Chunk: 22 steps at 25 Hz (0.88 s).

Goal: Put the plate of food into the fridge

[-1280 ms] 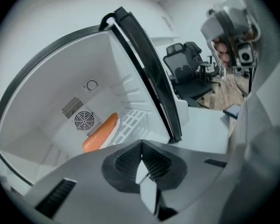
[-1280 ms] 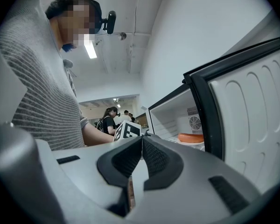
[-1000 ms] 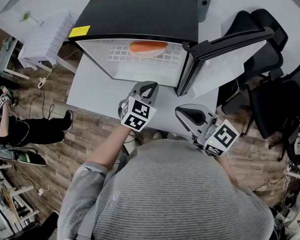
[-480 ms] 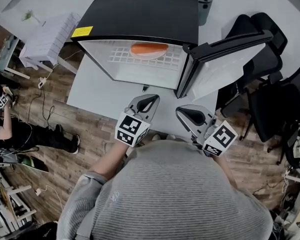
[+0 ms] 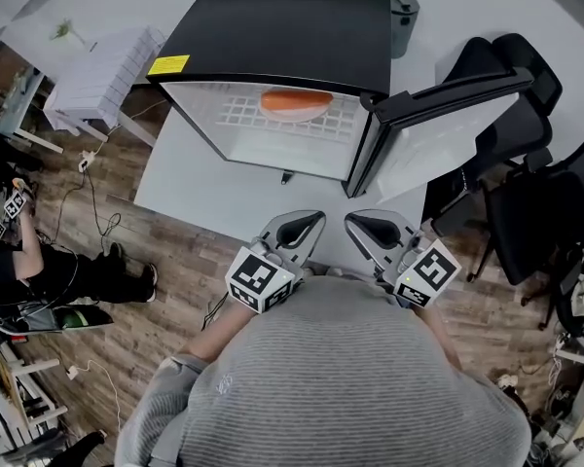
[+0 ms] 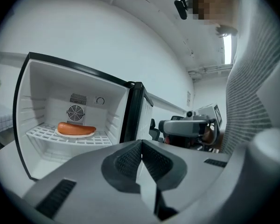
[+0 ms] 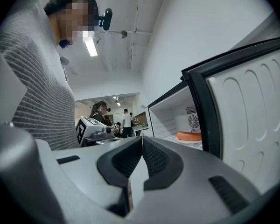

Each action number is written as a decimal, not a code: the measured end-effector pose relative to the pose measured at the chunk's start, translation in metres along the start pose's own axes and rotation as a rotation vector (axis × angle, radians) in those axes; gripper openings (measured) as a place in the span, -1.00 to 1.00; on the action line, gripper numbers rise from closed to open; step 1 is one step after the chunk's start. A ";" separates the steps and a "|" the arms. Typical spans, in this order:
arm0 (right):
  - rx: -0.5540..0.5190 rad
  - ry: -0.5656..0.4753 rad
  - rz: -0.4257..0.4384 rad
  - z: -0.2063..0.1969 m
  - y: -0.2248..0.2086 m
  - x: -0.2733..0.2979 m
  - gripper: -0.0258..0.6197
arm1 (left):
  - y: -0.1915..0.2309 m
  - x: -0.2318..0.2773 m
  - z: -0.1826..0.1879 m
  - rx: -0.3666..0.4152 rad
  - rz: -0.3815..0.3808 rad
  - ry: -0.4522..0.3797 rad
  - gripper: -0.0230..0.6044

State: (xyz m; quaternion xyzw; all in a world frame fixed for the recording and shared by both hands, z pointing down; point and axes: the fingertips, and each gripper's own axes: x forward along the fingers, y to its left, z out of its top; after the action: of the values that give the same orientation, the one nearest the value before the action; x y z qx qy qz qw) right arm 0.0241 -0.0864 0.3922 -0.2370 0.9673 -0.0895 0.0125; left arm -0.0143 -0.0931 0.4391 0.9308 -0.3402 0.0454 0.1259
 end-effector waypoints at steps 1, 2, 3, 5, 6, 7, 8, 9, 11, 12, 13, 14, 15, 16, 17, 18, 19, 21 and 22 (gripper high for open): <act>-0.003 0.002 0.004 -0.001 0.001 0.001 -0.88 | -0.001 0.000 0.002 0.008 -0.002 -0.012 -0.89; -0.005 0.004 0.009 -0.001 0.002 0.002 -0.88 | -0.001 -0.001 0.004 0.016 -0.002 -0.021 -0.89; -0.008 0.007 0.014 -0.002 0.003 0.003 -0.88 | -0.001 -0.002 0.004 0.021 -0.001 -0.021 -0.89; -0.014 0.014 0.022 -0.003 0.004 0.003 -0.88 | 0.001 -0.005 0.000 0.007 0.002 -0.003 -0.89; -0.017 0.016 0.025 -0.003 0.004 0.004 -0.88 | 0.003 -0.005 -0.001 -0.007 0.003 -0.002 -0.89; -0.019 0.018 0.026 -0.003 0.004 0.004 -0.88 | 0.004 -0.005 -0.001 -0.021 0.003 -0.006 -0.89; -0.021 0.019 0.026 -0.003 0.003 0.005 -0.88 | 0.005 -0.004 0.000 -0.032 0.002 -0.014 -0.89; -0.026 0.020 0.024 -0.003 0.003 0.005 -0.88 | 0.006 -0.003 0.001 -0.037 0.000 -0.019 -0.89; -0.038 0.024 0.017 -0.003 0.001 0.006 -0.88 | 0.005 0.000 0.001 -0.037 -0.008 -0.016 -0.89; -0.044 0.028 0.012 -0.004 0.001 0.006 -0.88 | 0.004 0.001 -0.001 -0.037 -0.013 -0.008 -0.89; -0.049 0.034 0.008 -0.005 0.000 0.006 -0.88 | 0.003 0.001 -0.002 -0.037 -0.019 0.004 -0.89; -0.053 0.039 0.004 -0.007 -0.001 0.006 -0.88 | 0.002 0.002 -0.004 -0.038 -0.024 0.017 -0.89; -0.055 0.043 0.002 -0.007 -0.002 0.006 -0.88 | 0.001 0.002 -0.005 -0.039 -0.027 0.027 -0.89; -0.056 0.046 -0.002 -0.008 -0.002 0.006 -0.88 | 0.000 0.003 -0.006 -0.041 -0.029 0.032 -0.89; -0.058 0.048 -0.006 -0.008 -0.003 0.006 -0.88 | 0.000 0.003 -0.006 -0.043 -0.029 0.034 -0.89; -0.060 0.052 -0.009 -0.008 -0.004 0.006 -0.88 | 0.001 0.003 -0.006 -0.045 -0.028 0.034 -0.89; -0.063 0.055 -0.011 -0.008 -0.004 0.006 -0.88 | 0.002 0.002 -0.006 -0.045 -0.025 0.031 -0.89; -0.066 0.058 -0.010 -0.008 -0.005 0.007 -0.88 | 0.005 0.003 -0.004 -0.044 -0.021 0.017 -0.89; -0.065 0.057 -0.009 -0.008 -0.006 0.007 -0.88 | 0.006 0.003 -0.004 -0.042 -0.019 0.012 -0.89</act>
State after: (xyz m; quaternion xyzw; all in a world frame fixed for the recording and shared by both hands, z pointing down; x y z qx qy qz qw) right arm 0.0195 -0.0932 0.4015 -0.2391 0.9685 -0.0649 -0.0230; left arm -0.0156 -0.0988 0.4446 0.9308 -0.3316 0.0427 0.1478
